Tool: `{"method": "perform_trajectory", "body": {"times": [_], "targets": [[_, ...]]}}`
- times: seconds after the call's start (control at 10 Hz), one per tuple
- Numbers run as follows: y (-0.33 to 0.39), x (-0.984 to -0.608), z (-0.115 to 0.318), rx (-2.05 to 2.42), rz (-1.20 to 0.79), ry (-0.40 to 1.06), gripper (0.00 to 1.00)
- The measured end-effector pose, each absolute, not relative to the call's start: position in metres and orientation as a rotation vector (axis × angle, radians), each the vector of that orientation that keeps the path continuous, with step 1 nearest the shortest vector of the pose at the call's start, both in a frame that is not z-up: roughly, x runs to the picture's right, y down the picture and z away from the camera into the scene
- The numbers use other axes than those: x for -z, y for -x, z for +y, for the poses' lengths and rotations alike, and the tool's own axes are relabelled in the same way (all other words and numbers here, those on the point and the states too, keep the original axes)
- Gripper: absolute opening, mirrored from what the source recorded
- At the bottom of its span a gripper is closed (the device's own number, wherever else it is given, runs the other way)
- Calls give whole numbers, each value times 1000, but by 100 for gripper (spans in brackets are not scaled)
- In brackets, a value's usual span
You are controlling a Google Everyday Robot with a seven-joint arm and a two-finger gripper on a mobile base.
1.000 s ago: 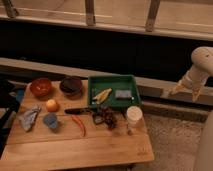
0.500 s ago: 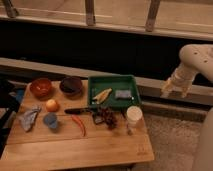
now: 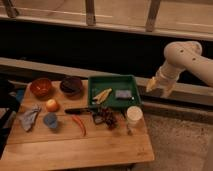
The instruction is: Place fork in tray
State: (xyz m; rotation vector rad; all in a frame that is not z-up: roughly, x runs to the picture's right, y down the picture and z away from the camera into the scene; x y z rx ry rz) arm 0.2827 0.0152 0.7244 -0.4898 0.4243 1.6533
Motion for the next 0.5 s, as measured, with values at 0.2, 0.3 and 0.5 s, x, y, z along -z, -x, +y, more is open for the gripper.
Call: {"method": "perform_trajectory", "body": {"times": [0.2, 0.3, 0.5], "targets": [[-260, -700, 27, -1555, 362, 541, 67], [-255, -694, 30, -1530, 347, 553, 67], [-253, -694, 30, -1522, 344, 557, 67]]}}
